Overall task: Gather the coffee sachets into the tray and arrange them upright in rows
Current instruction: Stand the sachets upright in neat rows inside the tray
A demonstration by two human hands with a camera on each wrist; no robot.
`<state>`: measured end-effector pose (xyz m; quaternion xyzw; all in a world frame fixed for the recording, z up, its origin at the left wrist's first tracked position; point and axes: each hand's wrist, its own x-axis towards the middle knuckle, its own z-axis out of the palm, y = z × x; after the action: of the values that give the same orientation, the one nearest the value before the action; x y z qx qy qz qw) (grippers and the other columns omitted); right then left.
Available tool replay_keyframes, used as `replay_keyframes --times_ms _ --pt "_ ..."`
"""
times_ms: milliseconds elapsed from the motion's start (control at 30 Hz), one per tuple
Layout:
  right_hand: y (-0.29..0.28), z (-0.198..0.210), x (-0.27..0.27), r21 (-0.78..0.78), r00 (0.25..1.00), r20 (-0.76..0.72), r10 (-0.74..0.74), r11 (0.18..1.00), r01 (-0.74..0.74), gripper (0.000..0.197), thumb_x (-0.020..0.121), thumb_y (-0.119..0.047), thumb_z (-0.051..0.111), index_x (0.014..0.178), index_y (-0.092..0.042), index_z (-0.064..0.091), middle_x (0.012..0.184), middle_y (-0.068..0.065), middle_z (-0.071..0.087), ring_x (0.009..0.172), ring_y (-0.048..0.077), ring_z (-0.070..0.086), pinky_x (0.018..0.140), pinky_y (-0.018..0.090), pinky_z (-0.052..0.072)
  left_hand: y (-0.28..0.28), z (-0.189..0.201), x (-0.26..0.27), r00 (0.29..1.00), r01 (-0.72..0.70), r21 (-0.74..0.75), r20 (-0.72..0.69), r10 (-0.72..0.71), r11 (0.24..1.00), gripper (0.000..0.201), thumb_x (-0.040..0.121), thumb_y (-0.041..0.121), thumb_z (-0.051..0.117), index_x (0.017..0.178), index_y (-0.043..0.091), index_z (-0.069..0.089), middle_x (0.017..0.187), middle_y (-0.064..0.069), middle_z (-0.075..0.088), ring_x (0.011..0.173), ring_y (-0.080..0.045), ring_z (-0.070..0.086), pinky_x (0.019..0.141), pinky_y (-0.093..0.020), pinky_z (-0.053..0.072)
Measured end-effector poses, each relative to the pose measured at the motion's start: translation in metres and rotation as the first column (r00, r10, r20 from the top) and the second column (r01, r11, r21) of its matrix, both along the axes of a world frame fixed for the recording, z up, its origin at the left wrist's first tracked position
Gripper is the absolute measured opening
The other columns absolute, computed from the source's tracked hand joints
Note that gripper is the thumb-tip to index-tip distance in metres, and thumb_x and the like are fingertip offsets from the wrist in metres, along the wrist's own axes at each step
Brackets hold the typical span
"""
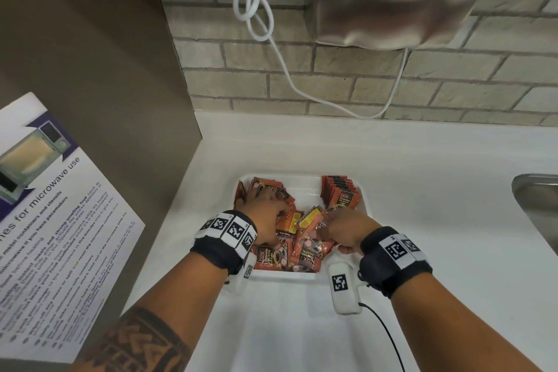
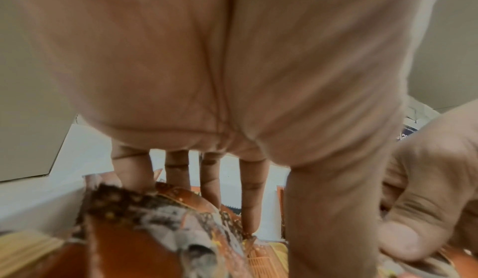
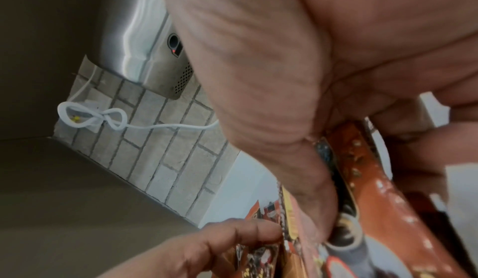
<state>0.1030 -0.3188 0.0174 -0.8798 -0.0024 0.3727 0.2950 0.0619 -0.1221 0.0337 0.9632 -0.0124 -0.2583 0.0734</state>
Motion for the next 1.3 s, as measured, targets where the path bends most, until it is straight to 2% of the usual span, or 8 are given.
replay_keyframes --times_ms 133,200,367,633,800,1067,1167,1300 --pt "-0.009 0.006 0.003 0.126 0.993 -0.008 -0.117 0.985 0.117 0.024 0.091 -0.028 0.070 0.105 -0.009 0.063 0.100 0.012 0.069 0.088 0.021 0.062 0.073 0.030 0.057 0.000 0.000 0.000 1.000 -0.005 0.003 -0.002 0.005 1.000 0.088 0.073 0.038 0.087 0.148 0.039 0.041 0.155 -0.002 0.026 0.144 -0.031 0.022 0.116 -0.058 0.027" --pt "-0.012 0.009 0.004 0.186 0.986 0.007 -0.165 0.969 0.160 0.023 0.092 -0.022 0.068 0.110 -0.009 0.064 0.108 0.014 0.071 0.090 0.022 0.064 0.078 0.032 0.058 0.001 -0.001 0.000 1.000 -0.004 0.002 -0.001 0.004 1.000 0.087 0.073 0.039 0.086 0.148 0.039 0.042 0.154 -0.002 0.026 0.145 -0.032 0.021 0.116 -0.058 0.026" --pt "-0.019 0.013 0.005 0.265 0.974 0.008 -0.228 0.939 0.218 0.016 0.093 -0.020 0.067 0.109 -0.014 0.066 0.101 0.012 0.072 0.082 0.019 0.063 0.071 0.031 0.056 0.001 -0.001 0.002 1.000 -0.011 -0.005 -0.013 0.011 1.000 0.086 0.073 0.038 0.086 0.147 0.040 0.043 0.155 -0.003 0.025 0.148 -0.034 0.015 0.117 -0.061 0.024" --pt "-0.007 0.000 -0.009 0.157 0.997 -0.060 -0.039 0.987 0.048 0.013 0.090 -0.021 0.072 0.085 -0.015 0.062 0.077 0.003 0.062 0.074 0.018 0.058 0.071 0.031 0.053 -0.001 -0.003 0.003 1.000 -0.011 -0.005 -0.008 0.011 1.000 0.085 0.073 0.036 0.086 0.146 0.040 0.044 0.153 -0.002 0.026 0.146 -0.033 0.018 0.116 -0.059 0.025" --pt "-0.001 0.001 -0.011 0.128 0.999 0.013 0.052 0.990 -0.053 0.017 0.089 -0.030 0.073 0.094 -0.015 0.067 0.085 0.002 0.066 0.077 0.017 0.060 0.070 0.030 0.053 0.000 -0.004 0.002 1.000 -0.011 -0.003 -0.009 0.011 1.000 0.084 0.073 0.037 0.086 0.146 0.040 0.044 0.153 -0.002 0.026 0.146 -0.034 0.017 0.116 -0.060 0.024" --pt "-0.003 0.007 -0.008 0.125 0.997 0.056 0.043 0.991 -0.050 0.021 0.092 -0.023 0.070 0.096 -0.003 0.067 0.069 -0.002 0.058 0.053 0.009 0.047 0.052 0.021 0.035 0.000 -0.004 0.001 1.000 -0.005 -0.002 0.001 0.005 1.000 0.086 0.073 0.039 0.086 0.147 0.038 0.043 0.154 -0.003 0.026 0.144 -0.032 0.023 0.116 -0.060 0.026" --pt "-0.011 0.016 -0.004 0.145 0.995 0.095 0.011 0.989 -0.025 0.014 0.094 -0.021 0.067 0.084 -0.014 0.061 0.067 -0.005 0.055 0.057 0.010 0.047 0.056 0.022 0.037 0.000 -0.003 0.000 1.000 -0.005 0.009 0.000 0.005 1.000 0.085 0.074 0.040 0.085 0.147 0.038 0.043 0.155 -0.003 0.025 0.146 -0.032 0.021 0.117 -0.061 0.023" --pt "-0.020 0.022 0.004 0.181 0.994 0.096 -0.056 0.983 0.038 0.015 0.093 -0.020 0.065 0.106 -0.011 0.064 0.078 0.005 0.060 0.067 0.019 0.052 0.062 0.030 0.044 -0.001 -0.001 0.000 1.000 -0.010 -0.010 0.002 0.010 1.000 0.083 0.073 0.039 0.086 0.146 0.039 0.044 0.153 -0.003 0.027 0.146 -0.032 0.021 0.117 -0.060 0.023"
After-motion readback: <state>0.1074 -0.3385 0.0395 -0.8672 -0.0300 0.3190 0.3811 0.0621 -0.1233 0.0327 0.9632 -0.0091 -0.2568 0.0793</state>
